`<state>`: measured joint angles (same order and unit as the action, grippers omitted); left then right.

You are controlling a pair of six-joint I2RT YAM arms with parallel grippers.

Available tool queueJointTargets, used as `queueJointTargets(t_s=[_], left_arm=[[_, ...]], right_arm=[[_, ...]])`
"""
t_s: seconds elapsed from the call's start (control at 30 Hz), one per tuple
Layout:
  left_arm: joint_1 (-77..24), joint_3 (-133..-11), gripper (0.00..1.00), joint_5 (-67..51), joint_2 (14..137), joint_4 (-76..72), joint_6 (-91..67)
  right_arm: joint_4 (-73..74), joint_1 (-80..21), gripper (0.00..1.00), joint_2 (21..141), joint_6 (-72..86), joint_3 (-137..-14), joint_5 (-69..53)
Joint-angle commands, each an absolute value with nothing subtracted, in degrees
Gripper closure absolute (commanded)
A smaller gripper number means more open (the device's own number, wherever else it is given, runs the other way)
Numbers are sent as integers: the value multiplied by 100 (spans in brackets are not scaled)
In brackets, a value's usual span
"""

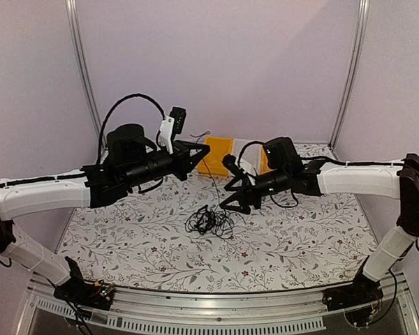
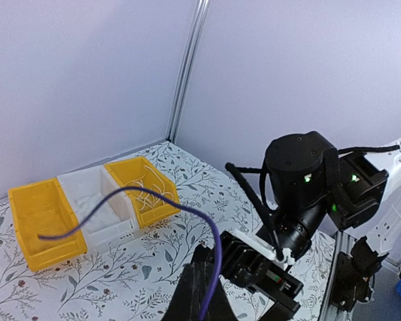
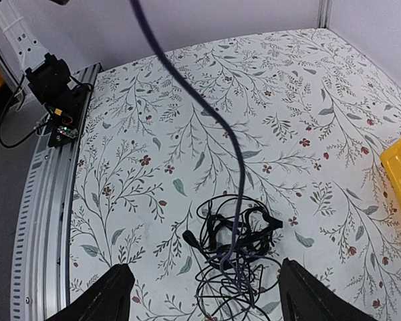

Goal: Untangle the cables

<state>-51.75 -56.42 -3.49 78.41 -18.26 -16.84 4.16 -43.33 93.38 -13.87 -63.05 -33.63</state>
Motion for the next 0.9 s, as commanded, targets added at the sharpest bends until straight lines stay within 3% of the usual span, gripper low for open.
queueJointTargets(t_s=[0.0, 0.13, 0.23, 0.3, 0.37, 0.87], left_arm=[[-5215, -5785, 100, -62, 7623, -1656, -2014], [-5243, -6010, 100, -17, 7522, -1420, -2111], [-5275, -6358, 100, 156, 7488, -1161, -2125], [-5305, -6770, 100, 184, 7495, -882, -2036], [-5340, -7282, 100, 266, 7522, -627, -1858], [-5641, -11097, 100, 1006, 8052, 406, -41]], right_arm=[[-756, -4543, 22, 9550, -1500, -6360, -3475], [-1184, -4566, 30, 10263, -965, -6559, -3415], [-1246, -4579, 57, 10774, -821, -6750, -3332], [-1091, -4581, 80, 11129, -576, -6922, -3215], [-895, -4566, 93, 11550, -450, -7063, -3170], [-687, -4386, 88, 11867, 246, -6714, -2772]])
